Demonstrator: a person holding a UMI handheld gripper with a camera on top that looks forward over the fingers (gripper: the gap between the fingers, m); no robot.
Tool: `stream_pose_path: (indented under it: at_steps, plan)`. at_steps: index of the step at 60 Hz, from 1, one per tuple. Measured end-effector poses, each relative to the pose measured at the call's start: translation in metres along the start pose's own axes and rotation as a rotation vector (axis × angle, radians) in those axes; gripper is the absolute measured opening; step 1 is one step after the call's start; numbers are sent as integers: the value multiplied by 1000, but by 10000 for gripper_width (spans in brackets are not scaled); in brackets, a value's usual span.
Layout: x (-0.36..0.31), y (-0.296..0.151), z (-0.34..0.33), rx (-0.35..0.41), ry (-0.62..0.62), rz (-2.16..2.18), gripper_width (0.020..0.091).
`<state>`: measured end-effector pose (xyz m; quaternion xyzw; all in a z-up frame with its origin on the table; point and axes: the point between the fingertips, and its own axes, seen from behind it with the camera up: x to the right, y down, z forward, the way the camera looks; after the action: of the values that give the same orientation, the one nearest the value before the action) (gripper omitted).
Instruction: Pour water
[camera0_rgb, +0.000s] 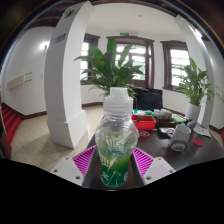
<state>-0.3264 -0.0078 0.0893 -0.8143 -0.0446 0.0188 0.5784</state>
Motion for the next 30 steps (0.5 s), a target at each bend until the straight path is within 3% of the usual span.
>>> stream_pose_path:
  at_steps: [4, 9, 17, 30]
  plan:
    - [12, 2, 6, -9, 28, 1, 496]
    - [10, 2, 6, -10, 23, 28, 459]
    - [12, 0, 9, -7, 10, 76, 326]
    - [23, -3, 14, -3, -36, 248, 321]
